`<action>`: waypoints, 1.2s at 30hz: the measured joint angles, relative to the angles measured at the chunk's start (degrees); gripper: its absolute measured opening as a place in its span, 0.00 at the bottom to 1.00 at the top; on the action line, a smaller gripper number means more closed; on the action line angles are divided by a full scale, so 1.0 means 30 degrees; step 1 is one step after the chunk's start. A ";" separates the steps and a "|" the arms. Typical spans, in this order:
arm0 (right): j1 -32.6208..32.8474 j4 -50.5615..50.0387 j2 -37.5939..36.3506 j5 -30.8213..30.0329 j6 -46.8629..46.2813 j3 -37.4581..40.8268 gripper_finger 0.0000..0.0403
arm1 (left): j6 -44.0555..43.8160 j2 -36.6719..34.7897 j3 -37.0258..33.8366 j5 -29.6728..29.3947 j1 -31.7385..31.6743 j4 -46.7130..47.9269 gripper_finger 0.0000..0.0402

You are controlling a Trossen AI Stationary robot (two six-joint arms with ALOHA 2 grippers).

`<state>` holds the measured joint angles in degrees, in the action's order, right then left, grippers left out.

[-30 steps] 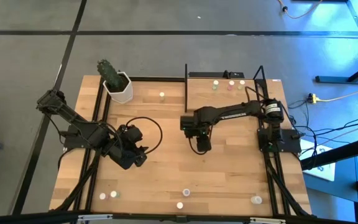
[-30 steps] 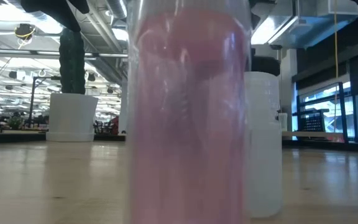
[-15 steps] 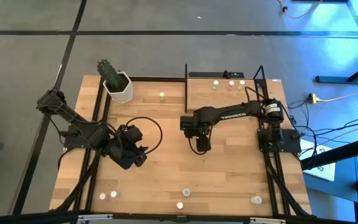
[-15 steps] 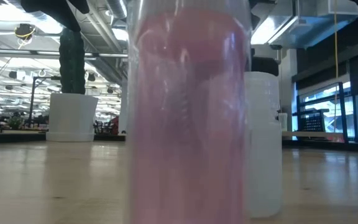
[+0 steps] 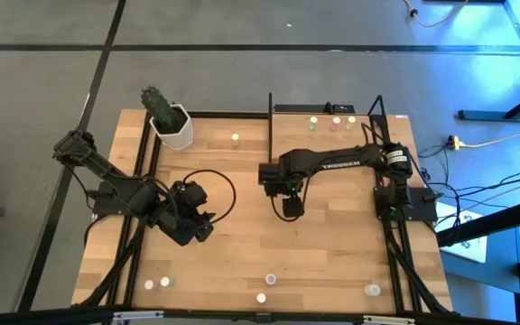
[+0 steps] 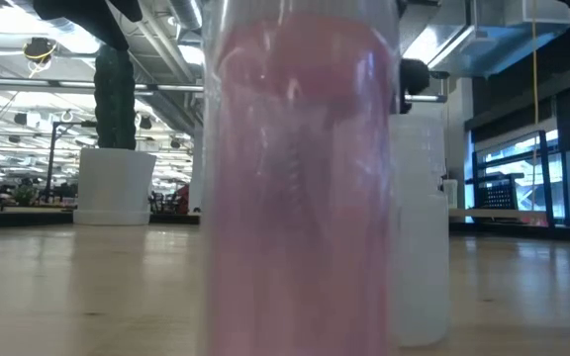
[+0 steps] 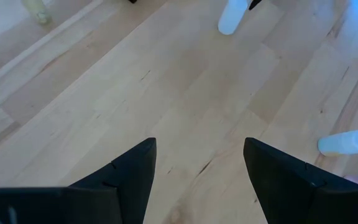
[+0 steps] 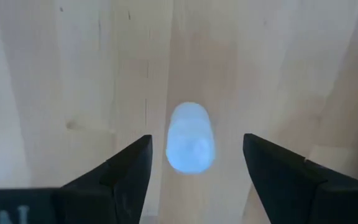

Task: Pick and place medicine bottles onto shelf by color
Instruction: Put the top transparent pill bottle on the shelf

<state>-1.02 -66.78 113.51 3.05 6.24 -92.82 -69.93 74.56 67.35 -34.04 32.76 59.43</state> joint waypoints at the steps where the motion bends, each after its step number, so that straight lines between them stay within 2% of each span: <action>1: 0.0000 -0.0450 0.0000 0.0000 -0.0018 -0.0316 0.63 | 0.0006 0.0000 0.0000 0.0006 0.0004 -0.0031 0.59; 8: 0.0000 -0.1009 -0.0672 0.0000 -0.0036 -0.1486 0.63 | 0.0014 0.0000 0.0000 -0.0069 -0.0003 -0.0540 0.59; 10: 0.0007 -0.1193 -0.1267 -0.0007 -0.0121 -0.1510 0.63 | 0.0208 0.0000 0.0000 -0.0718 0.0004 -0.0993 0.59; 14: 0.0014 -0.1366 -0.2956 -0.0756 -0.1435 -0.1465 0.63 | 0.2838 0.0237 0.0002 -0.1762 -0.0207 -0.2798 0.59; 20: 0.0066 -0.1345 -0.6247 -0.2355 -0.3104 -0.1457 0.63 | 0.7264 0.0834 0.0007 -0.1596 -0.1616 -0.6368 0.59; 23: 0.0175 -0.1193 -0.7839 -0.2379 -0.3497 -0.1457 0.63 | 0.9977 0.1203 0.0007 -0.0587 -0.2719 -0.8305 0.59; 29: 0.0325 -0.1060 -1.0332 -0.2392 -0.3520 -0.1457 0.63 | 1.5550 0.2377 0.0007 0.3433 -0.5332 -1.1905 0.59; 32: 0.0554 -0.1058 -1.1071 -0.2369 -0.3545 -0.1457 0.63 | 1.6687 0.3077 0.0007 0.5285 -0.6644 -1.2869 0.59; 36: 0.0912 -0.1103 -1.1548 -0.2353 -0.3053 -0.1450 0.63 | 1.7512 0.4004 0.0007 0.6555 -0.7815 -1.3725 0.59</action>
<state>1.72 -70.09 78.87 -4.01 -2.91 -97.17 -17.39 86.58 67.37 -14.37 9.32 18.26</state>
